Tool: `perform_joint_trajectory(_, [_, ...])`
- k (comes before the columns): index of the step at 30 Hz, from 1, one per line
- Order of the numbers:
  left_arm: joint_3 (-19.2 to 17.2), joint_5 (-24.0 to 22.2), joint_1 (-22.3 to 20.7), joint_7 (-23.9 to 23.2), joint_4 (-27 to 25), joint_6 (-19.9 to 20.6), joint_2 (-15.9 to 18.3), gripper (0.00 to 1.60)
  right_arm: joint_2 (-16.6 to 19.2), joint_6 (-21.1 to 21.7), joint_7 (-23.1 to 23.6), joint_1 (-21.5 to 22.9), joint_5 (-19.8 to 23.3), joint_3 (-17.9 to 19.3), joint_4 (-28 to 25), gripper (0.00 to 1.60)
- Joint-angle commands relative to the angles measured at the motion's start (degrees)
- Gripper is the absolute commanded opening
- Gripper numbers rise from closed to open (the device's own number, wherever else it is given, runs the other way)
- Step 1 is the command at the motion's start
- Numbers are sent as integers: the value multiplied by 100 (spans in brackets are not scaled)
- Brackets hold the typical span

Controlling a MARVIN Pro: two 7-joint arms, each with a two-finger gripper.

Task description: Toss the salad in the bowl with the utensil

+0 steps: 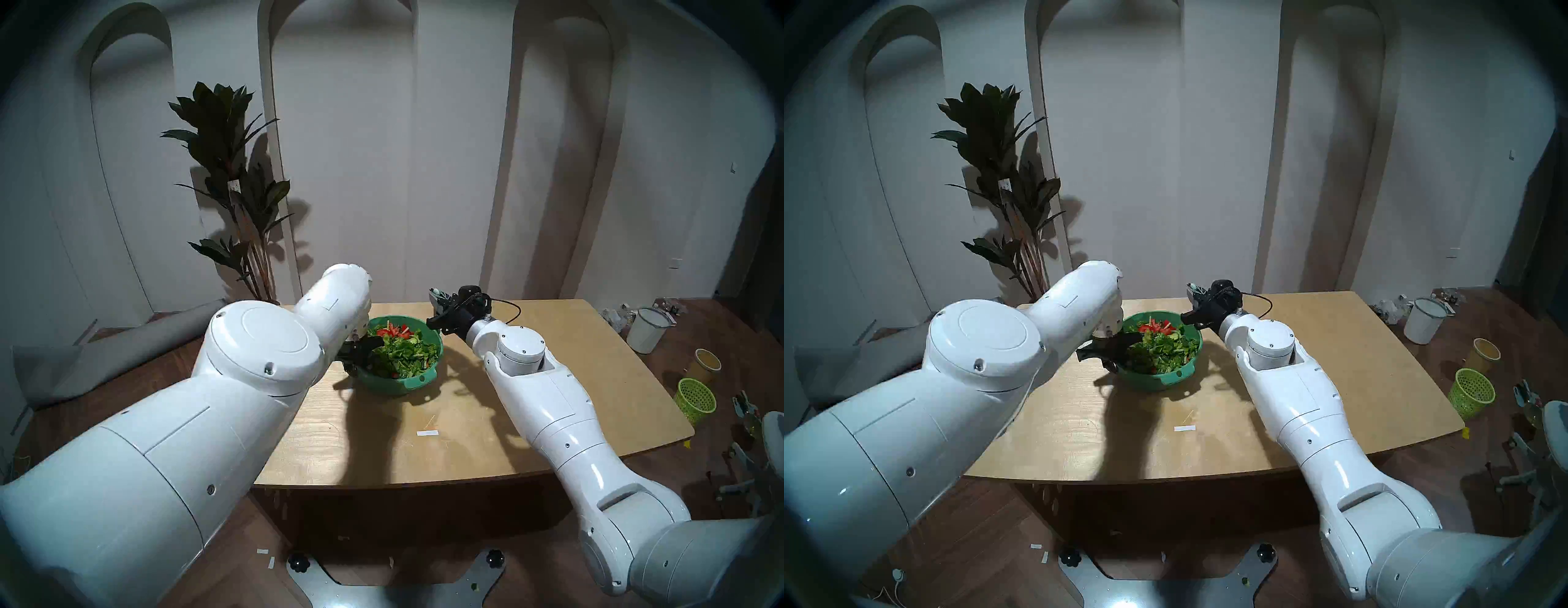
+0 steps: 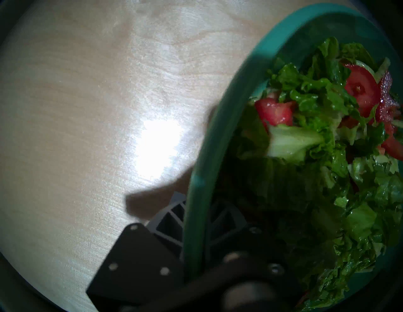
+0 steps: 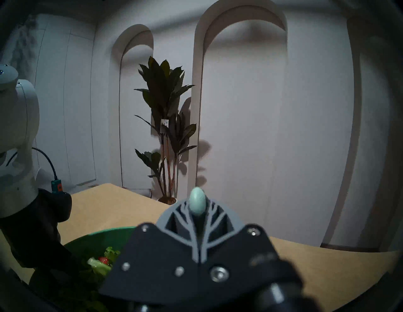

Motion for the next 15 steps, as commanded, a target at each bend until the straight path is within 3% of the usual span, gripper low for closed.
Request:
perform_joint_trajectory(1, [4, 41, 196, 158, 108, 49, -13, 0, 101, 97, 241, 468, -12, -8, -245, 0])
perform_joint_trajectory(15, [-53, 99, 198, 181, 109, 49, -18, 0, 292, 442, 669, 641, -54, -60, -353, 0])
